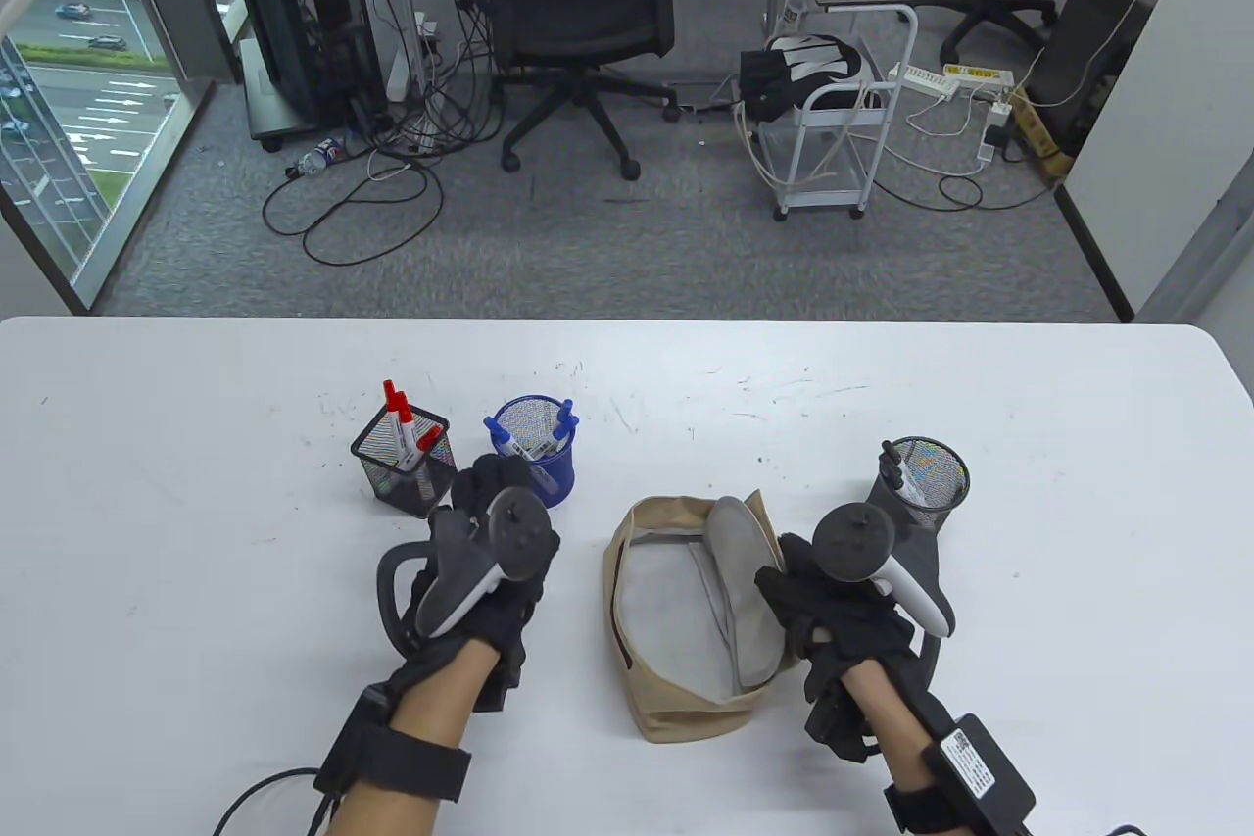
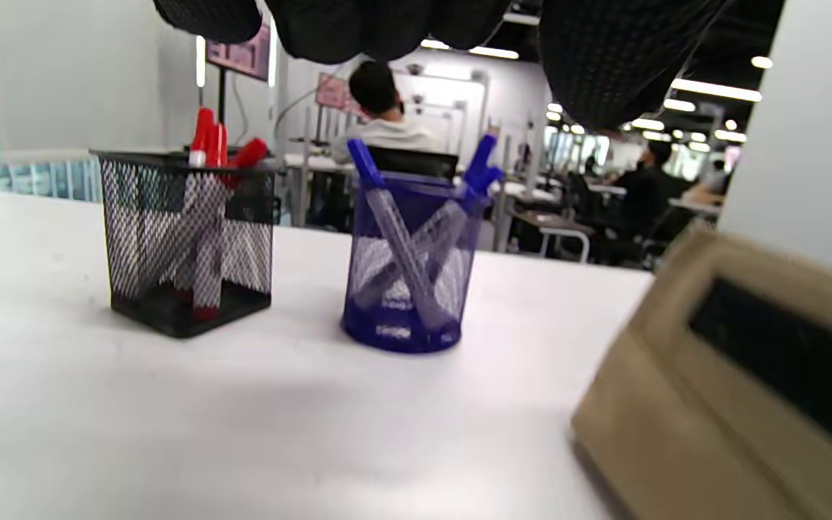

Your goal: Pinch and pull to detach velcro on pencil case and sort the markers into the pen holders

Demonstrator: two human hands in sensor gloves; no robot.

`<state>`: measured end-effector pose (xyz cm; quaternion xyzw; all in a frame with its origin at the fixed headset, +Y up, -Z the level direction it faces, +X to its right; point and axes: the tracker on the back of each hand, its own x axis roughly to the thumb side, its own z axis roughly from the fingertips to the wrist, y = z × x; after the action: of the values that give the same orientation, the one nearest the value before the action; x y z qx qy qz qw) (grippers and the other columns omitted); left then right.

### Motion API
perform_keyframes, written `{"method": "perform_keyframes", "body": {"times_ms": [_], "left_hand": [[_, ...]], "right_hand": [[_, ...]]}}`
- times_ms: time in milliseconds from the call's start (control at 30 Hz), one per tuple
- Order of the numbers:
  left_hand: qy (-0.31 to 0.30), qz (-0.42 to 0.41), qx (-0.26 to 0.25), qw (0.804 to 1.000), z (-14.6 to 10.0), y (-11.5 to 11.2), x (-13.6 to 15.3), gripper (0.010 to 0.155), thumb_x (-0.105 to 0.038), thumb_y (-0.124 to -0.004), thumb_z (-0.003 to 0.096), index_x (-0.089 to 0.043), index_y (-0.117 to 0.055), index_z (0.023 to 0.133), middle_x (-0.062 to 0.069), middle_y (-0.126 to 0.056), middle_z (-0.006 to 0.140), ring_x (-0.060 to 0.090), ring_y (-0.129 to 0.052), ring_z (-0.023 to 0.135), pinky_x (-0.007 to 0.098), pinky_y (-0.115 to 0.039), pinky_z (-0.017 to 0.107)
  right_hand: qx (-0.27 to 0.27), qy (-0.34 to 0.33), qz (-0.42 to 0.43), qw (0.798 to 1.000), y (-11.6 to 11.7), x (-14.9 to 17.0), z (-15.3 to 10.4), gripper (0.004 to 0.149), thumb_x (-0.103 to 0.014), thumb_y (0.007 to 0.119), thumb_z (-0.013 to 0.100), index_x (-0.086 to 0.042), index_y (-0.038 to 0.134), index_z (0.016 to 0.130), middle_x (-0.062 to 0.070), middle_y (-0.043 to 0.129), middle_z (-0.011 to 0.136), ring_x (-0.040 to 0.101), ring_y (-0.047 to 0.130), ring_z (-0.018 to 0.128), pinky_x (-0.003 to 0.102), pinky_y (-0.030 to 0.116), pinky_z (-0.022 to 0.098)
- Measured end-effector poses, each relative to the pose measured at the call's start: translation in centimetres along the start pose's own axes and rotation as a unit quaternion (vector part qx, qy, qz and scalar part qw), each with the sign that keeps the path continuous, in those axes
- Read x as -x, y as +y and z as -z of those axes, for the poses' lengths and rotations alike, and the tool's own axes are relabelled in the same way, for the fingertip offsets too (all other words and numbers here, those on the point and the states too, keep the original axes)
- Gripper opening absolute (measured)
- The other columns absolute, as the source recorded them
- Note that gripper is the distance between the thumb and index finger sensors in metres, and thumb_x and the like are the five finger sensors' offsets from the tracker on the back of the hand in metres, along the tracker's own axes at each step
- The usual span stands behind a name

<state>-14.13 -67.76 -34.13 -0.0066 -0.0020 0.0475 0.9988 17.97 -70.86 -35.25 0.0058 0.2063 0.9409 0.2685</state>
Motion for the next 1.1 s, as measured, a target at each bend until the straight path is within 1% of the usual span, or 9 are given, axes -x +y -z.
{"method": "perform_keyframes", "body": {"times_ms": [67,167,233,433,667,833,967,1033,1100], "left_hand": [[-0.004,0.01,0.021,1.0,-0.8,-2.2,-0.2,0.083,-0.056,-0.068,0.0519,-0.02,-0.038,0.121,0.011,-0.041,0.127,0.039,-0.046,0.112,0.058,-0.049,0.075],[-0.002,0.056,0.075,0.996,-1.6,-5.0,-0.2,0.082,-0.059,-0.047,0.0532,-0.02,-0.023,0.121,0.011,-0.022,0.128,0.038,-0.028,0.115,0.058,-0.038,0.077],[-0.014,0.074,0.09,0.993,-1.9,-6.4,-0.1,0.082,-0.059,-0.041,0.0523,-0.021,-0.019,0.121,0.01,-0.017,0.128,0.037,-0.023,0.115,0.058,-0.034,0.077],[-0.022,0.059,0.16,0.985,-1.9,-9.2,0.4,0.083,-0.058,-0.04,0.0505,-0.022,-0.009,0.118,0.007,-0.004,0.124,0.035,-0.01,0.112,0.058,-0.024,0.077],[-0.008,0.06,0.14,0.988,-1.8,-9.1,1.2,0.083,-0.058,-0.041,0.0502,-0.021,-0.009,0.117,0.008,-0.004,0.123,0.036,-0.009,0.111,0.058,-0.025,0.076],[-0.016,0.044,0.132,0.99,-2.0,-8.8,1.4,0.083,-0.058,-0.042,0.0504,-0.021,-0.01,0.117,0.009,-0.004,0.123,0.036,-0.009,0.111,0.058,-0.024,0.076],[-0.013,0.042,0.127,0.991,-2.0,-8.8,1.5,0.083,-0.058,-0.042,0.0503,-0.02,-0.011,0.117,0.009,-0.005,0.123,0.037,-0.01,0.111,0.058,-0.025,0.076],[-0.013,0.042,0.128,0.991,-2.1,-8.8,1.5,0.083,-0.058,-0.042,0.0502,-0.02,-0.011,0.117,0.009,-0.005,0.123,0.037,-0.01,0.111,0.059,-0.025,0.076],[-0.012,0.042,0.125,0.991,-2.2,-8.9,1.4,0.083,-0.058,-0.042,0.0502,-0.019,-0.011,0.117,0.01,-0.006,0.123,0.038,-0.01,0.11,0.059,-0.025,0.076]], "right_hand": [[0.003,-0.002,0.001,1.0,-0.2,0.0,-0.2,0.066,-0.043,0.074,0.054,-0.002,0.06,0.104,0.019,0.092,0.086,0.028,0.104,0.043,0.037,0.086,0.029],[0.006,-0.002,0.003,1.0,-0.6,0.0,-0.4,0.067,-0.043,0.074,0.054,-0.003,0.06,0.104,0.019,0.092,0.087,0.029,0.104,0.044,0.038,0.086,0.03],[0.008,-0.002,0.005,1.0,-0.7,0.0,-0.5,0.067,-0.043,0.074,0.054,-0.003,0.06,0.105,0.019,0.091,0.087,0.029,0.104,0.045,0.038,0.086,0.03],[0.015,0.0,0.002,1.0,-1.0,-0.1,-0.8,0.069,-0.044,0.074,0.054,-0.001,0.059,0.105,0.02,0.091,0.088,0.03,0.104,0.046,0.04,0.086,0.032],[0.053,-0.01,0.012,0.998,-2.8,-0.6,-2.8,0.07,-0.046,0.073,0.054,-0.001,0.057,0.106,0.021,0.088,0.09,0.033,0.103,0.053,0.042,0.085,0.034],[0.144,-0.022,-0.029,0.989,-3.8,-0.4,-6.3,0.072,-0.047,0.071,0.054,-0.004,0.051,0.109,0.021,0.081,0.099,0.039,0.097,0.07,0.048,0.083,0.043],[0.195,-0.003,-0.087,0.977,-2.2,2.1,-7.1,0.074,-0.047,0.066,0.054,-0.009,0.041,0.112,0.02,0.062,0.113,0.045,0.076,0.094,0.059,0.073,0.058],[0.176,0.014,-0.131,0.975,-0.9,3.7,-6.6,0.074,-0.048,0.059,0.054,-0.014,0.032,0.114,0.016,0.044,0.119,0.044,0.054,0.106,0.063,0.059,0.067],[0.148,0.031,-0.172,0.973,0.8,5.3,-5.7,0.075,-0.049,0.055,0.053,-0.017,0.024,0.114,0.015,0.026,0.121,0.04,0.031,0.109,0.064,0.041,0.072]]}}
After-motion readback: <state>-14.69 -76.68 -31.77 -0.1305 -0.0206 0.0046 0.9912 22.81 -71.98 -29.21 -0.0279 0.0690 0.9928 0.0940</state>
